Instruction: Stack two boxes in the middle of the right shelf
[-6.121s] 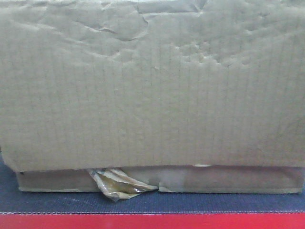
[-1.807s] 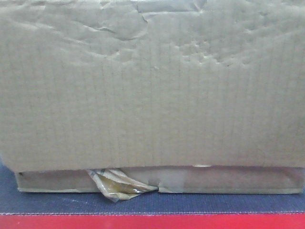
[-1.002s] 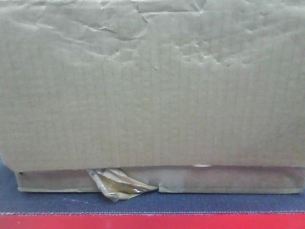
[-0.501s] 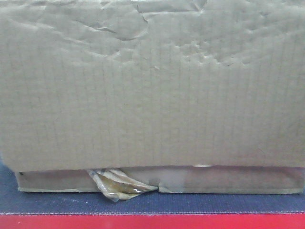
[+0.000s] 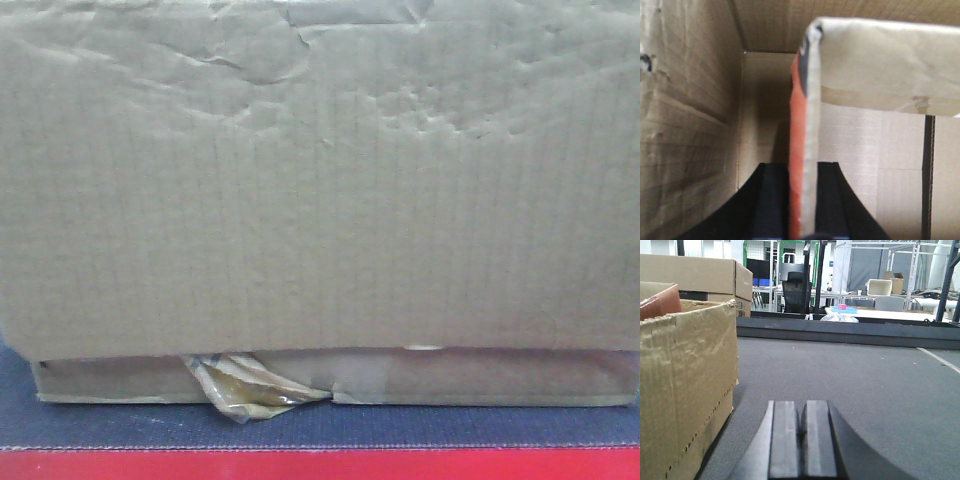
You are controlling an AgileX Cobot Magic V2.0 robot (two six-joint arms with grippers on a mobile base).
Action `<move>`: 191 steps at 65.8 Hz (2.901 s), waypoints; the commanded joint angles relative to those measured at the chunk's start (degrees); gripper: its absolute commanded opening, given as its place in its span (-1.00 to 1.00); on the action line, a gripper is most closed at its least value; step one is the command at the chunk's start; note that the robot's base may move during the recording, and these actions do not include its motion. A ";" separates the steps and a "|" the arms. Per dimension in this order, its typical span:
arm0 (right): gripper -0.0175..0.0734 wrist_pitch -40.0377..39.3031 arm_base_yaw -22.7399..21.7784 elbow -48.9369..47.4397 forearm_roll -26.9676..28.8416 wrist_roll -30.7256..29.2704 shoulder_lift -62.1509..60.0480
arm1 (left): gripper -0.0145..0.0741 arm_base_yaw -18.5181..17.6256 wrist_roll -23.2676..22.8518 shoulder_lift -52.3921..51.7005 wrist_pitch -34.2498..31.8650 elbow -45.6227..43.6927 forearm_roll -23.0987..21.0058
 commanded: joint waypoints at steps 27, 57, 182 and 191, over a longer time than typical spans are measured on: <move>-0.97 -0.97 -0.21 -0.01 0.15 -0.37 -0.22 | 0.00 -0.17 0.93 -0.64 -0.84 -0.46 -1.30; -0.97 -0.97 -0.21 -0.01 0.15 -0.37 -0.22 | 0.09 0.04 5.01 -4.94 7.17 -11.86 6.61; -0.97 -10.06 -0.18 -0.01 0.15 -0.37 -0.22 | 0.09 8.54 14.09 -4.87 7.17 5.06 -7.00; -0.97 -17.28 -0.18 -0.01 0.15 -0.37 -0.22 | 0.09 9.91 14.33 -4.87 7.17 5.06 -7.85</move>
